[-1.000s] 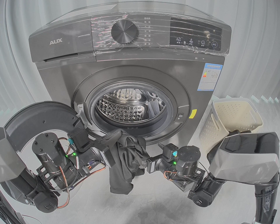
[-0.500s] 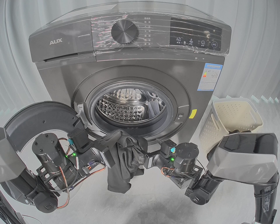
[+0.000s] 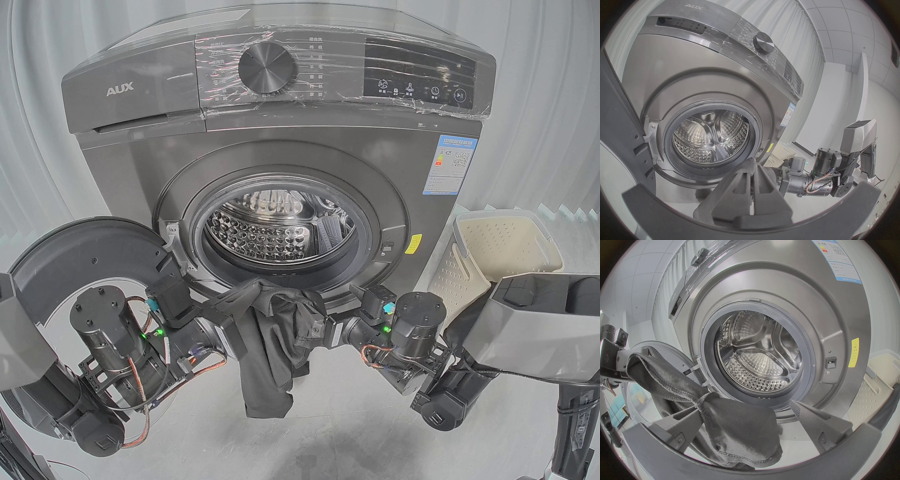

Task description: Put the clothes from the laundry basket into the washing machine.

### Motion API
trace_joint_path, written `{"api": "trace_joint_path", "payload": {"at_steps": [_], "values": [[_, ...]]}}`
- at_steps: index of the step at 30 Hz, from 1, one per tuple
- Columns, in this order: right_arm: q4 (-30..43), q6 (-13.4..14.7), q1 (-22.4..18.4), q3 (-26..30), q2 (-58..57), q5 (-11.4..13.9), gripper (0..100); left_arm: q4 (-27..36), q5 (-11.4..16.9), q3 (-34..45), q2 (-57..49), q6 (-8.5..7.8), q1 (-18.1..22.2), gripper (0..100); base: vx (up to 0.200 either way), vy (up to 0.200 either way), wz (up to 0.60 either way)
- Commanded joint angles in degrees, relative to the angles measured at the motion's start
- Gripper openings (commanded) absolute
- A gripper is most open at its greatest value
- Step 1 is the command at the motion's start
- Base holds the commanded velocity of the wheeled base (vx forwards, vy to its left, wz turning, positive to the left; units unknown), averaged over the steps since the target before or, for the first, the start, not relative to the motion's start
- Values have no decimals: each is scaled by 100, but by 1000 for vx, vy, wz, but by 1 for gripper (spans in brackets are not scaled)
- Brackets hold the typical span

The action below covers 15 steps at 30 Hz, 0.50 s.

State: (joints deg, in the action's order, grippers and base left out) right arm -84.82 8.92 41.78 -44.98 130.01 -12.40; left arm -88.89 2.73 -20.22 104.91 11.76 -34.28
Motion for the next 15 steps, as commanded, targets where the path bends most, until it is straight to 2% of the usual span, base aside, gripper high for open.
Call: {"api": "trace_joint_path", "payload": {"at_steps": [1,7,15], "values": [[1,4,-12,-37,50,1,100,4,-1,-8,-6,1,0,0,0,0,0],[-8,31,-179,60,-11,18,100,4,-1,-8,-6,1,18,0,0,0,0],[-87,31,-170,165,-11,27,100,4,-1,-8,-23,1,9,0,0,0,0]]}}
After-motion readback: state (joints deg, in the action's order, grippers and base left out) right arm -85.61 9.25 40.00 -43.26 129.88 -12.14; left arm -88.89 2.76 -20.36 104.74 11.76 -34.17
